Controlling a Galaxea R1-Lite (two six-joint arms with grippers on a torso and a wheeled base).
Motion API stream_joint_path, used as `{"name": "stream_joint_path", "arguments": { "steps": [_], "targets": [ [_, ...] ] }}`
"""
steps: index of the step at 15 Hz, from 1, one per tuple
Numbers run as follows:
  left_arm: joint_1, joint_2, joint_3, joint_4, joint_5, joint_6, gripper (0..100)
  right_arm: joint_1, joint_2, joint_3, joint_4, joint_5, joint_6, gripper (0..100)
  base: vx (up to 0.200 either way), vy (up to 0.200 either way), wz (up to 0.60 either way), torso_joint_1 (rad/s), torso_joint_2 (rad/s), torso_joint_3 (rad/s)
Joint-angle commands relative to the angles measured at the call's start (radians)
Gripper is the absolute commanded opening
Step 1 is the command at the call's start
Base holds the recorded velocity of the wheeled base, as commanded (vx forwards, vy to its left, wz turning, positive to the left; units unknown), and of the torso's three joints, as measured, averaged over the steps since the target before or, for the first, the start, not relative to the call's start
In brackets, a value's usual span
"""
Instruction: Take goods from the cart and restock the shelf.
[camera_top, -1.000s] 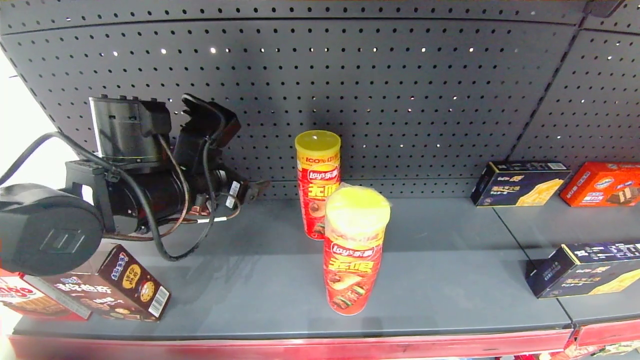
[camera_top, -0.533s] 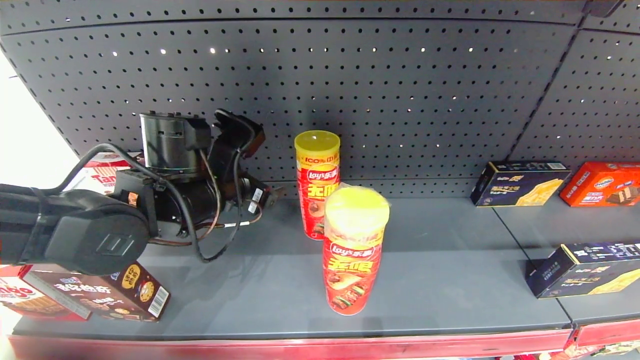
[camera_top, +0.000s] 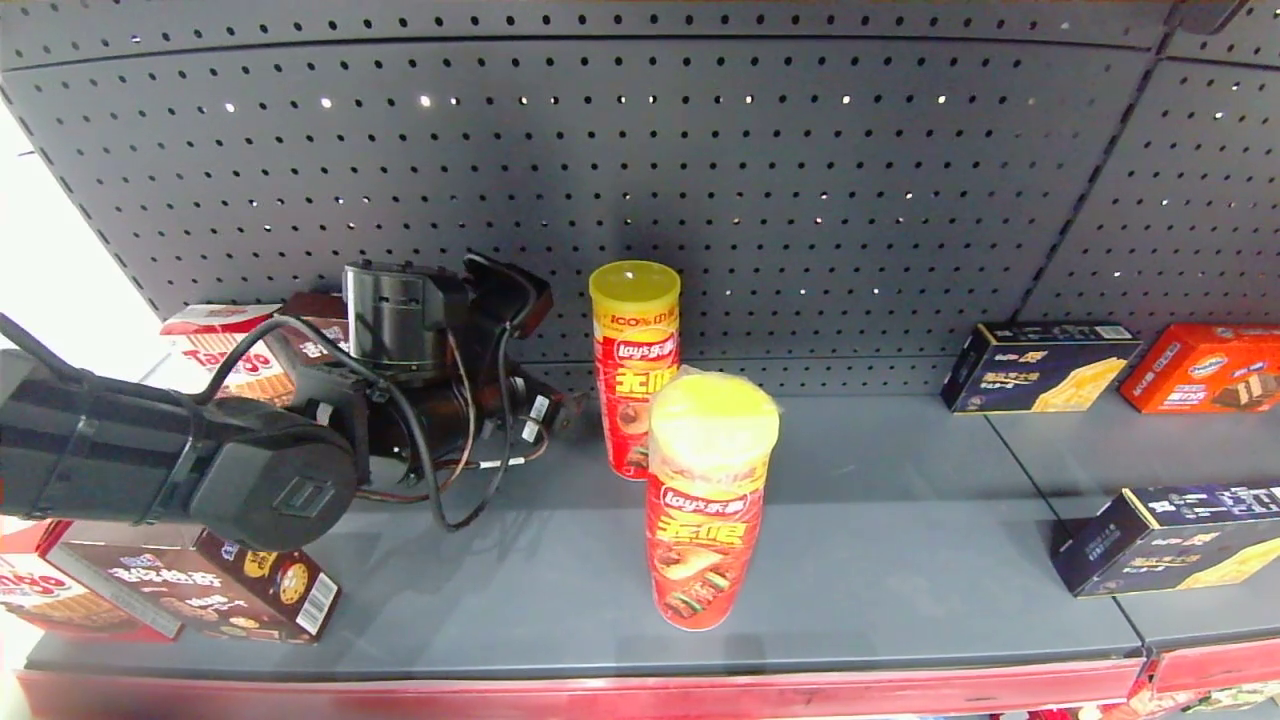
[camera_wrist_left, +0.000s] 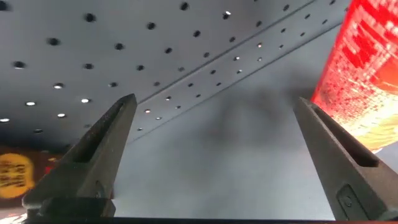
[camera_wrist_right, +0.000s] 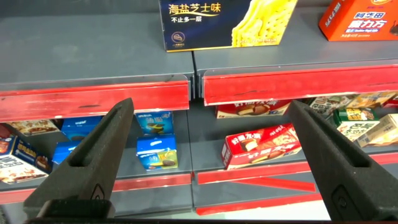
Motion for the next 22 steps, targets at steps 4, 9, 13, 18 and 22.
{"name": "stream_joint_path", "arguments": {
  "steps": [4,9,13,18,22],
  "targets": [
    [-0.026,0.024,-0.005,-0.002,-0.003,0.000,100,0.000,0.002,0.000,0.000,-0.001,0.000,100,0.000,0.000,0.00,0.000,0.00,0.000],
    [-0.041,0.036,-0.023,-0.002,-0.004,0.000,100,0.000,0.002,0.000,0.000,0.000,0.000,100,0.000,0.000,0.00,0.000,0.00,0.000],
    [-0.051,0.050,-0.041,0.001,-0.004,0.000,100,0.000,0.002,0.000,0.000,0.000,0.000,100,0.000,0.000,0.00,0.000,0.00,0.000],
    [-0.055,0.048,-0.041,0.000,-0.004,-0.001,100,0.000,0.002,0.000,0.000,0.000,0.000,100,0.000,0.000,0.00,0.000,0.00,0.000],
    [-0.044,-0.004,-0.035,-0.002,-0.006,0.000,100,0.000,0.002,0.000,0.000,0.000,0.000,100,0.000,0.000,0.00,0.000,0.00,0.000]
  ]
}}
